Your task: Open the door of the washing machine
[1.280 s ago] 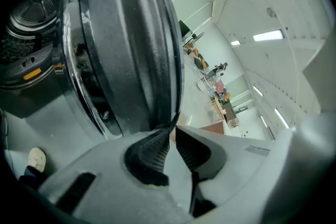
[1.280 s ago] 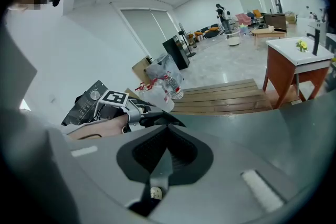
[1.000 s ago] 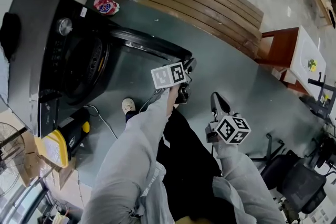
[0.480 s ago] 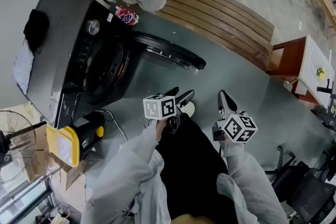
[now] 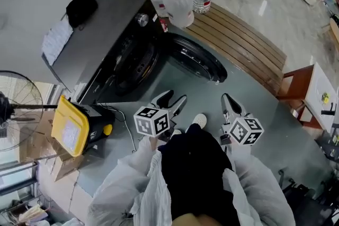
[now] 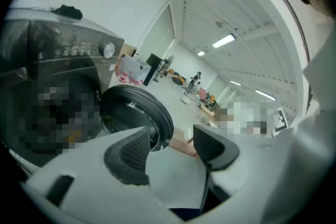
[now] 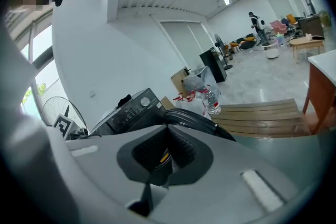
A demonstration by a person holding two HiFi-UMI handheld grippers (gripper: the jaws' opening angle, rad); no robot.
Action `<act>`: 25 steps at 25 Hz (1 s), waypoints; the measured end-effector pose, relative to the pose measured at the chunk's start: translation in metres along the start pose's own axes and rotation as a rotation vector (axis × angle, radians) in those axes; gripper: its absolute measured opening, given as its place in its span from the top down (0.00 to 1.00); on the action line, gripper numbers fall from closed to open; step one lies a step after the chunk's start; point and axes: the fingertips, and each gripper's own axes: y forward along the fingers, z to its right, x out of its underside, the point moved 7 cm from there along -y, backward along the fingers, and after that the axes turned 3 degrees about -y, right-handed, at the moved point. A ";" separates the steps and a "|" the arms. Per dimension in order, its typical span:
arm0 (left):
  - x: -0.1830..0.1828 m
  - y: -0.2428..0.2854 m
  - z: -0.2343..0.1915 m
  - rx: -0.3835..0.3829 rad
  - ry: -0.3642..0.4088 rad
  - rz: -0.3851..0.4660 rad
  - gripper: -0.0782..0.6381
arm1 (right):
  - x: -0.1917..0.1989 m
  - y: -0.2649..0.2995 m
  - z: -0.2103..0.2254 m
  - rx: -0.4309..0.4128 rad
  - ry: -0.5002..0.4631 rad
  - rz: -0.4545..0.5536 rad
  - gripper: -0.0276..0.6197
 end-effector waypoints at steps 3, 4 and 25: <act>-0.006 -0.042 0.008 0.020 0.042 0.060 0.56 | -0.001 -0.007 -0.037 -0.050 -0.067 -0.008 0.95; -0.008 -0.056 0.010 0.020 0.060 0.080 0.57 | -0.001 -0.010 -0.049 -0.064 -0.087 -0.009 0.95; 0.048 -0.234 0.011 -0.208 0.196 0.312 0.90 | 0.045 -0.066 -0.177 -0.215 -0.357 -0.015 0.95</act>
